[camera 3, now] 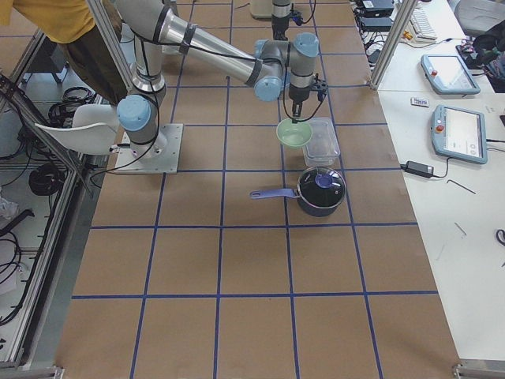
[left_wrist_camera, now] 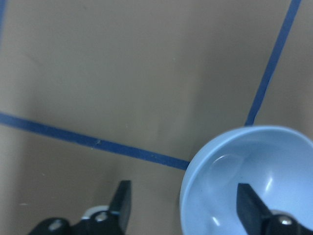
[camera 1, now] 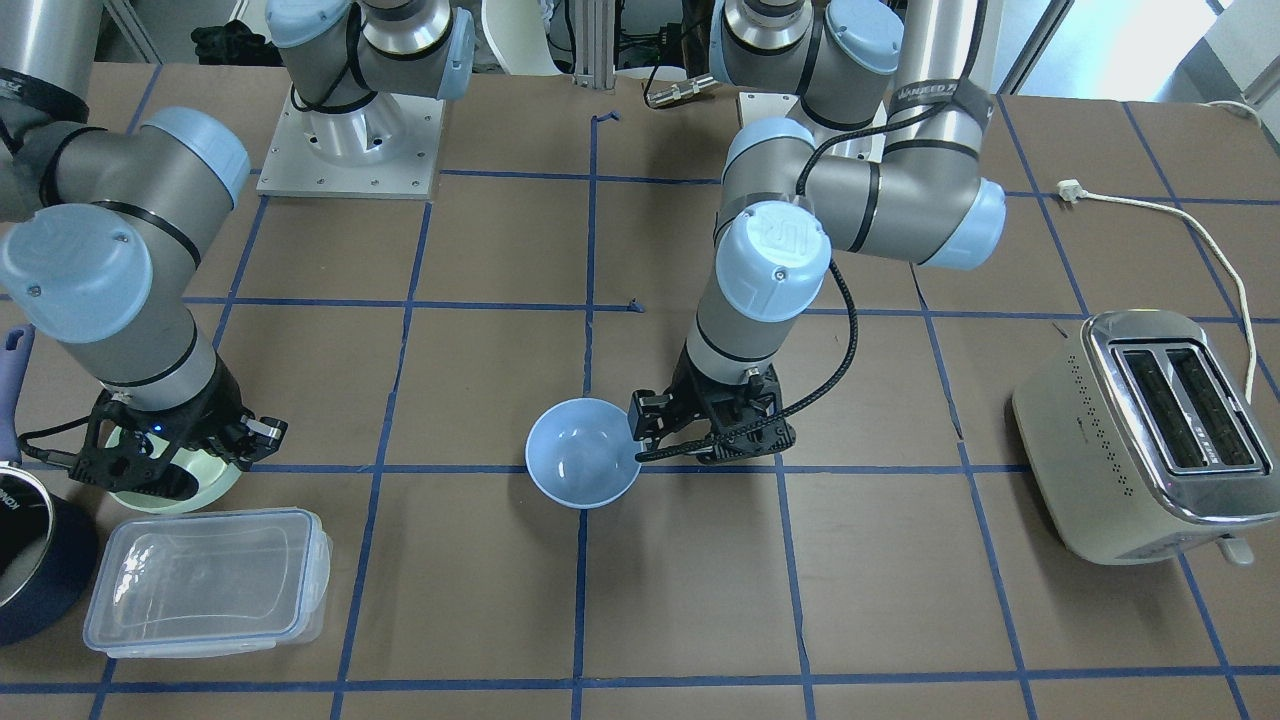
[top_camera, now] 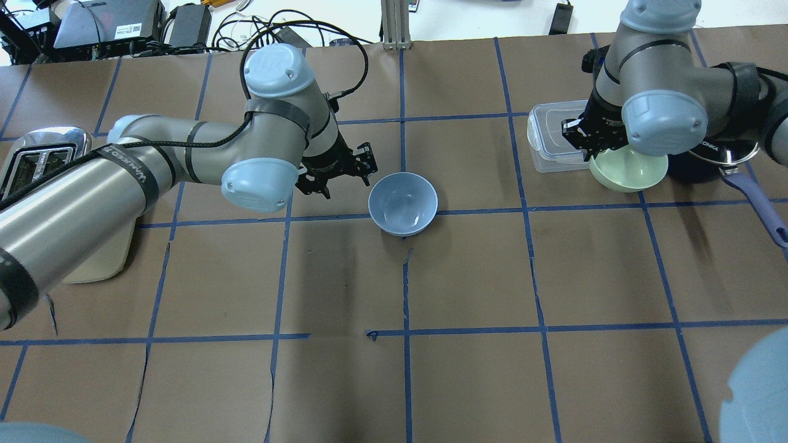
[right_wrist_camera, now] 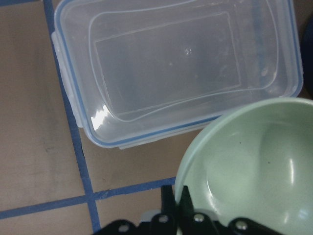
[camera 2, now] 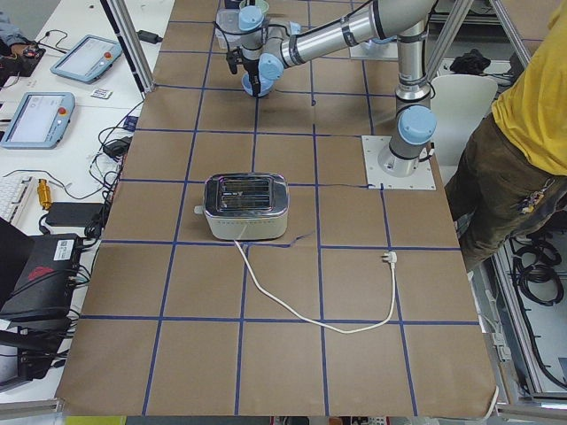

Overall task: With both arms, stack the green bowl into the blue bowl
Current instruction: 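Release blue bowl and raise left gripper while right gripper lifts green bowl, then carry the green bowl over the blue bowl and lower it inside with the right gripper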

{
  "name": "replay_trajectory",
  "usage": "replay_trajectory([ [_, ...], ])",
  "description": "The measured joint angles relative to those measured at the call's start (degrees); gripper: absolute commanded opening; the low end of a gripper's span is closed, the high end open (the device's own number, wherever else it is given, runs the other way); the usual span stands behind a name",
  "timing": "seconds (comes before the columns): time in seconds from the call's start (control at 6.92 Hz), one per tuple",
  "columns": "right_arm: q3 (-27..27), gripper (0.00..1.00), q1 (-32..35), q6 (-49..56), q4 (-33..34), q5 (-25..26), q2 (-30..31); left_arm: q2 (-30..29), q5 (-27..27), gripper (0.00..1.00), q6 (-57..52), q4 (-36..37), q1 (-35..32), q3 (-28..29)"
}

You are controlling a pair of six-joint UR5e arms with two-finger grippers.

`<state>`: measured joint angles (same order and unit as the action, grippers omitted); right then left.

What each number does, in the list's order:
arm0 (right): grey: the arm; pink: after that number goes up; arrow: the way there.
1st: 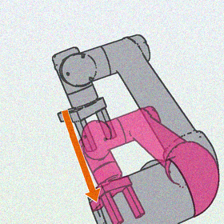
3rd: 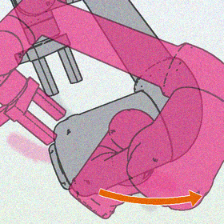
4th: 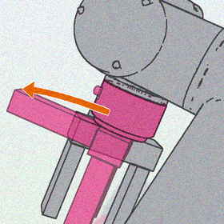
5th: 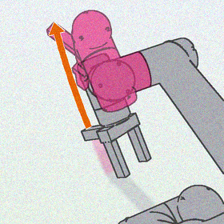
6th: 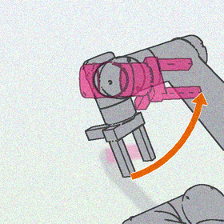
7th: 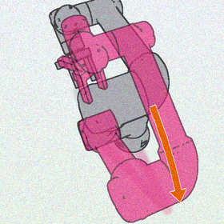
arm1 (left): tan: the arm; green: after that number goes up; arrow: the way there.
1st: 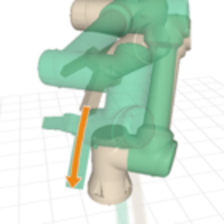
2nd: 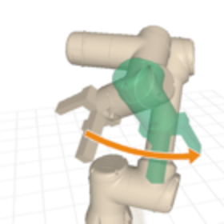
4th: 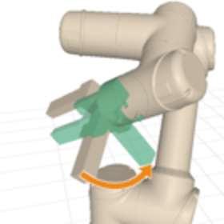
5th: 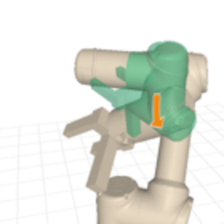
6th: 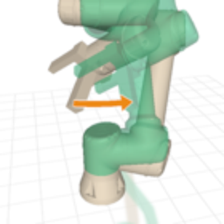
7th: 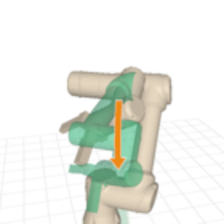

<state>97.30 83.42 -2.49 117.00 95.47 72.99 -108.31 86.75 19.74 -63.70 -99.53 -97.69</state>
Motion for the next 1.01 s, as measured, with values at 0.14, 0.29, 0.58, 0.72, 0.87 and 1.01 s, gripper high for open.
replay_trajectory([
  [0.14, -1.95, 0.0, 2.51, -3.42, -0.8, 0.27, 0.06, 2.91, 1.53, 0.8, -6.85, -6.3, 2.44, 2.06],
  [0.29, -4.1, 0.0, 6.47, -8.68, -1.2, 0.39, -0.24, 6.26, 2.74, 0.8, -13.4, -10.9, 5.01, 2.98],
  [0.58, -8.91, 0.0, 14.36, -21.91, -3.99, 0.32, -2.35, 14.17, 7.52, 0.8, -20.7, -15.67, 8.0, 2.89],
  [0.72, -11.23, 0.0, 18.65, -28.45, -4.96, 0.22, -3.91, 17.21, 8.5, 0.8, -21.43, -16.7, 8.45, 2.62],
  [0.87, -13.65, 0.0, 22.47, -34.27, -5.56, 0.13, -6.11, 18.73, 8.28, 0.8, -21.35, -17.64, 8.41, 2.88],
  [1.01, -16.33, 0.0, 25.58, -39.06, -6.09, -0.13, -8.89, 18.84, 6.95, 0.81, -20.97, -18.54, 8.47, 3.99],
])
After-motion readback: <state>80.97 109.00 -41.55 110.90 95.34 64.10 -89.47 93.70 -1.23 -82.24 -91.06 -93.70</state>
